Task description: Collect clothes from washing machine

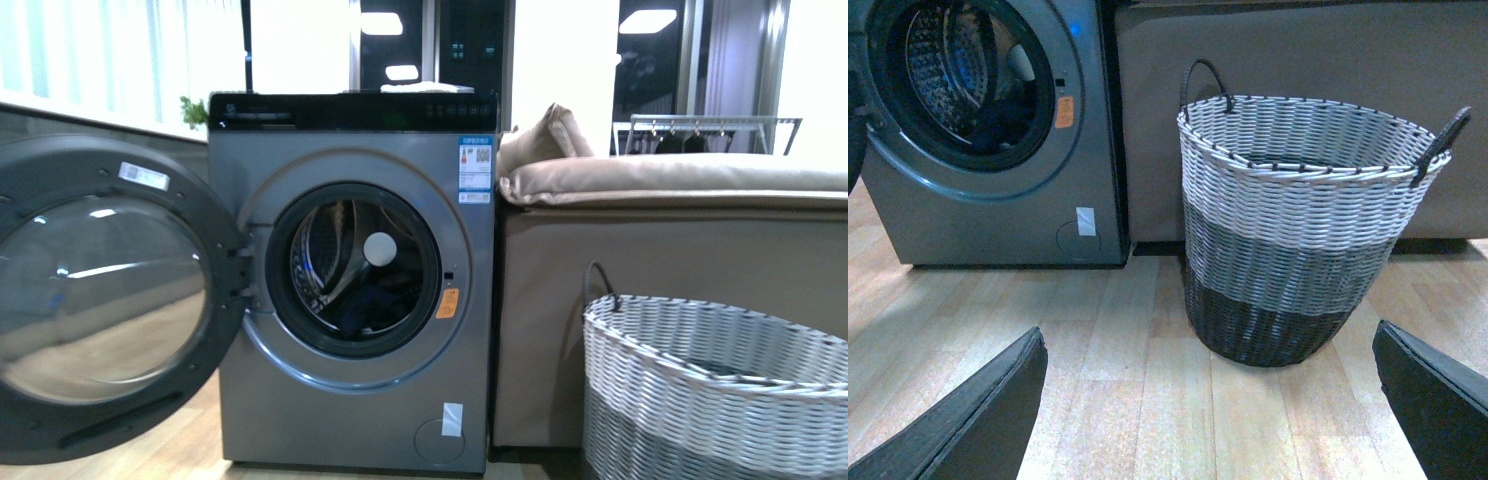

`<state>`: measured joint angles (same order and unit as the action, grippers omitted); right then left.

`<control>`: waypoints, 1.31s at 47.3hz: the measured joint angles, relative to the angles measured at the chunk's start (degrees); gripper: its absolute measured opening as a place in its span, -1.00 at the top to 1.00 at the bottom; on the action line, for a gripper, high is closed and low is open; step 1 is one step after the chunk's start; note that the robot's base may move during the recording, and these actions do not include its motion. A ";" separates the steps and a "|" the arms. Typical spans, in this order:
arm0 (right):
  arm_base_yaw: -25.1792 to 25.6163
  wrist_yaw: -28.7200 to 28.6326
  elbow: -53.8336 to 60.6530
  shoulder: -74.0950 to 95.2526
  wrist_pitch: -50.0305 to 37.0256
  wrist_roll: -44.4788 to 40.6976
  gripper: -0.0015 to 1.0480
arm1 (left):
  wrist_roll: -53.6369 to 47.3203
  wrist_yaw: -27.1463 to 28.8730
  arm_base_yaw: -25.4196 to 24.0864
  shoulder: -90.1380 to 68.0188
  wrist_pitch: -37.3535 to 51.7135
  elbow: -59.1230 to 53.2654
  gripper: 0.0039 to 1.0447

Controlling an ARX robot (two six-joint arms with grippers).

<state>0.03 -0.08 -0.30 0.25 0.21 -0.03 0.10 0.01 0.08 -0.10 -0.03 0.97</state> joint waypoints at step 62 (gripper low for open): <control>0.00 0.04 -0.02 0.00 0.00 0.02 -0.85 | 0.00 0.00 0.00 0.00 -0.02 0.00 -0.88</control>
<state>0.03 -0.03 -0.32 0.25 0.21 -0.01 0.10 0.01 0.08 -0.10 -0.05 0.97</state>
